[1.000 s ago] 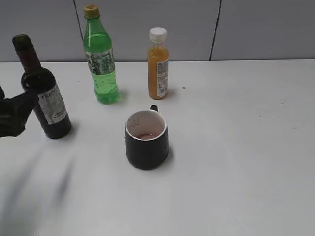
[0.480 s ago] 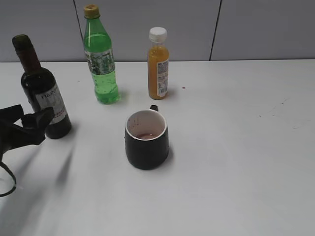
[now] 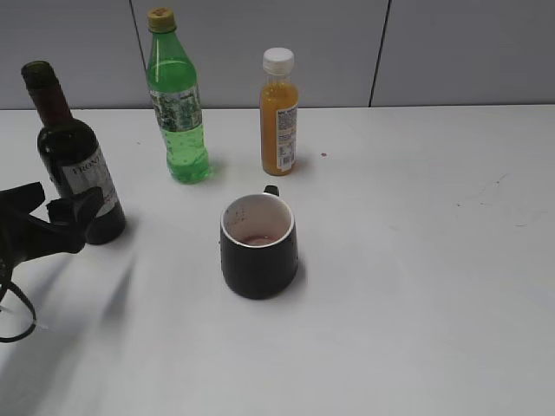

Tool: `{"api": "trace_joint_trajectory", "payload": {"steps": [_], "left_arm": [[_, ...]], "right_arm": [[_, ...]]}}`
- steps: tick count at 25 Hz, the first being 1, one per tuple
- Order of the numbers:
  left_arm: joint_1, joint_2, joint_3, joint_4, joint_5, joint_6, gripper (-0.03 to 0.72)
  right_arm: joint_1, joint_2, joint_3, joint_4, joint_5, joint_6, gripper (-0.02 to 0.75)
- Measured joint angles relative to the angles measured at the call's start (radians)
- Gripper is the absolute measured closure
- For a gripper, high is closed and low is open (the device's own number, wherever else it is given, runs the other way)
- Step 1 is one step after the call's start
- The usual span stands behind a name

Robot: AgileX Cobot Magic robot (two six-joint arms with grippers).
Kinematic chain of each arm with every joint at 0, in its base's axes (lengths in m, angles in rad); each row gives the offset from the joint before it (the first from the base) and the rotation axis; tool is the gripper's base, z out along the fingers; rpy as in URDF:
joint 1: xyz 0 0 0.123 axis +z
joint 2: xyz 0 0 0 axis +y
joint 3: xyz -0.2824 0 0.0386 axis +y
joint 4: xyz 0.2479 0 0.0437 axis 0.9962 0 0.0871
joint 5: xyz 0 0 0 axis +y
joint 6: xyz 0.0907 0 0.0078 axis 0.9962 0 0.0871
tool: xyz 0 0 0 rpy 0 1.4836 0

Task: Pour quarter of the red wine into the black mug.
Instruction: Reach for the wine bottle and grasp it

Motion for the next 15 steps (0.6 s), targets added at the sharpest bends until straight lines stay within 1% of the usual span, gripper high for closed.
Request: {"api": "trace_joint_trajectory", "payload": {"steps": [4, 10, 15], "left_arm": [[0.000, 0.034, 0.000, 0.001, 0.000, -0.001, -0.001], [0.000, 0.051, -0.003, -0.012, 0.000, 0.000, -0.004], [0.000, 0.074, -0.058, -0.015, -0.001, 0.000, -0.004]], "right_arm": [[0.000, 0.000, 0.000, 0.000, 0.000, 0.000, 0.150], [0.000, 0.000, 0.000, 0.000, 0.000, 0.000, 0.150], [0.000, 0.000, 0.000, 0.000, 0.000, 0.000, 0.151]]}}
